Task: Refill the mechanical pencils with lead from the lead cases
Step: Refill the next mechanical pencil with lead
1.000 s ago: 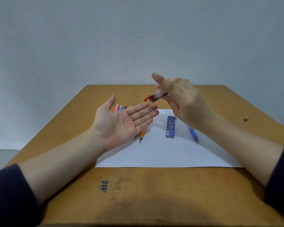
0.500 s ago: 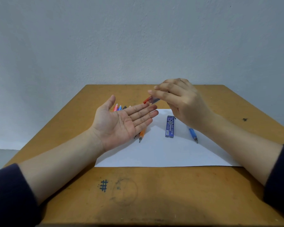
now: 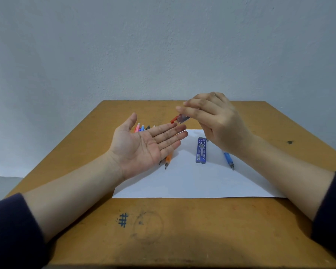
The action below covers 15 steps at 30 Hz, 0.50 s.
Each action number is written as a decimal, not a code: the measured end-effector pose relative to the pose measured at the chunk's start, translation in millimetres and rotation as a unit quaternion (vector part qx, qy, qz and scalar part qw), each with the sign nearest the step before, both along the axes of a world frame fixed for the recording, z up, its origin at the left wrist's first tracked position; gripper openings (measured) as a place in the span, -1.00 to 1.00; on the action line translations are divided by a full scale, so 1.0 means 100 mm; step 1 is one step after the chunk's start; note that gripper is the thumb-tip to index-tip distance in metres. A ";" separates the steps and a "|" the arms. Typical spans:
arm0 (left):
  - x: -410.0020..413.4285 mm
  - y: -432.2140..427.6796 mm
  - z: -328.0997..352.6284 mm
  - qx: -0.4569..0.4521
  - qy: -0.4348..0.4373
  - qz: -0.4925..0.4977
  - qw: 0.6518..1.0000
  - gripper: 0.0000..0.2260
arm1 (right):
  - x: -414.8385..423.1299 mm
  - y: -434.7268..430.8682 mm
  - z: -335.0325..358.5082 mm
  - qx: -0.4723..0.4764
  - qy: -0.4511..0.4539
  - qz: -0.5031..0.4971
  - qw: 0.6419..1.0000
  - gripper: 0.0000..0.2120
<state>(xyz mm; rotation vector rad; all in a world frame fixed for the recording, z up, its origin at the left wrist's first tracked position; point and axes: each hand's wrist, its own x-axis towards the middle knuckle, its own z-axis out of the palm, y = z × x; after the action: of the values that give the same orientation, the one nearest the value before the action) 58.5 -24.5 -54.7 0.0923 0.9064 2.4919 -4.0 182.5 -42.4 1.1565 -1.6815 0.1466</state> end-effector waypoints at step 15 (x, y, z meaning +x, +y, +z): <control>-0.01 -0.01 0.00 -0.001 0.009 -0.011 1.000 -0.21 | 0.00 -0.01 0.00 -0.028 -0.028 0.023 0.999 -0.46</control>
<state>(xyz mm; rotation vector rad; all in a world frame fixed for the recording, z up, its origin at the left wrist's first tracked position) 57.7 -25.8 -54.6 0.1228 0.9101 2.4746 -3.8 182.0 -42.5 1.1590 -1.6897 0.2561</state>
